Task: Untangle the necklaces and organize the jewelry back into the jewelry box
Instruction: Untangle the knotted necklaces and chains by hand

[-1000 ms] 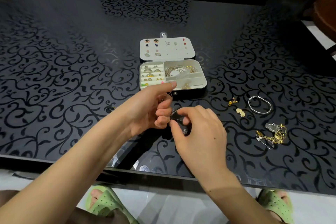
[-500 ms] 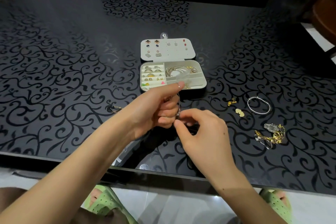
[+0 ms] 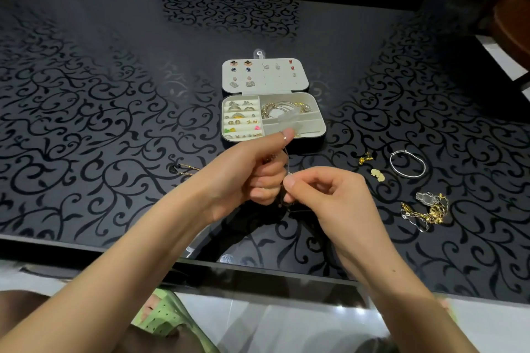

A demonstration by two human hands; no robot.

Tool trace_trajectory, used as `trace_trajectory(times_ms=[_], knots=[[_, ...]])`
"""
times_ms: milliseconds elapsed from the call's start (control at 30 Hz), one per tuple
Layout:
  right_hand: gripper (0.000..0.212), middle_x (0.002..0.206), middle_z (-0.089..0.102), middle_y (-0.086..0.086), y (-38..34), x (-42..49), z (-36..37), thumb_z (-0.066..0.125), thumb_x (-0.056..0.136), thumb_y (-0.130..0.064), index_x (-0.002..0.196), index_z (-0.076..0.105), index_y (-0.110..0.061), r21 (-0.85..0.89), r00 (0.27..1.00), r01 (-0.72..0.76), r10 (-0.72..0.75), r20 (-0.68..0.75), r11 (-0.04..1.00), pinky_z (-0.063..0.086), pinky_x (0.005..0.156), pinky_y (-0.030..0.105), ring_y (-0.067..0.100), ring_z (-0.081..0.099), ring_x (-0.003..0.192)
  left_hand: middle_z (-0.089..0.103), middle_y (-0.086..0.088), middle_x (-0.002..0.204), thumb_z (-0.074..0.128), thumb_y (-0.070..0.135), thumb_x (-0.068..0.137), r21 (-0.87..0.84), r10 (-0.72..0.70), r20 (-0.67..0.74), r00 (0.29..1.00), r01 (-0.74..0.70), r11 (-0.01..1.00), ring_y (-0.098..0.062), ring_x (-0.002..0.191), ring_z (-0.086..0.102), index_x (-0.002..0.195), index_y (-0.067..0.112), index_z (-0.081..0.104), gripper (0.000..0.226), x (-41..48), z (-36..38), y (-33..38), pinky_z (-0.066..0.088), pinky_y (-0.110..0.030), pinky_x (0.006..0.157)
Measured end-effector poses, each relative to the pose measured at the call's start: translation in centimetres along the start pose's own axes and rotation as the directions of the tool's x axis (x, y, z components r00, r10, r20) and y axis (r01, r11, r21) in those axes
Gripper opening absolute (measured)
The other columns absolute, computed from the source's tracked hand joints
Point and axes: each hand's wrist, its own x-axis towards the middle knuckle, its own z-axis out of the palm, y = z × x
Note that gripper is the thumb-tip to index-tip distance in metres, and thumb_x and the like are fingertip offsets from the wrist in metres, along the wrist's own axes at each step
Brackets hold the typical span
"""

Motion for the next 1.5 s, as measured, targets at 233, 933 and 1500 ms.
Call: trace_trajectory(times_ms=[233,933,1500], knots=[[0.017,0.059,0.067,0.004,-0.9,-0.1,-1.4,0.064,0.08,-0.002,0.064,0.07,-0.003,0.06,0.999,-0.042,0.042,0.005,0.997,0.039,0.054,0.006,-0.001,0.054,0.052,0.022,0.0,0.042,0.044,0.03,0.094,-0.094,-0.048,-0.186,0.981,0.031,0.995,-0.016,0.038,0.025,0.044,0.017,0.027,0.055,-0.3,-0.2,-1.3,0.023,-0.026,0.047],[0.023,0.064,0.057,0.006,-0.3,0.6,-2.9,0.053,0.078,0.002,0.059,0.064,-0.006,0.083,0.971,-0.238,0.239,-0.014,0.968,0.039,0.056,0.023,0.011,0.045,0.055,0.022,0.004,0.04,0.048,0.047,0.08,-0.034,-0.141,-0.032,0.99,0.14,0.99,-0.011,0.035,0.02,0.07,0.009,0.052,0.039,-1.4,0.2,-3.1,0.02,-0.02,0.041],[0.019,0.061,0.043,0.004,-0.3,1.7,-2.5,0.044,0.09,0.006,0.075,0.049,-0.004,0.562,0.885,-0.448,0.433,0.169,0.696,0.023,0.035,0.015,0.007,0.034,0.045,0.022,0.004,0.041,0.036,0.046,0.095,0.144,0.017,-0.103,0.995,-0.002,0.99,-0.011,0.039,0.015,0.09,0.003,0.06,0.05,-1.1,1.0,-3.1,0.015,-0.022,0.042]])
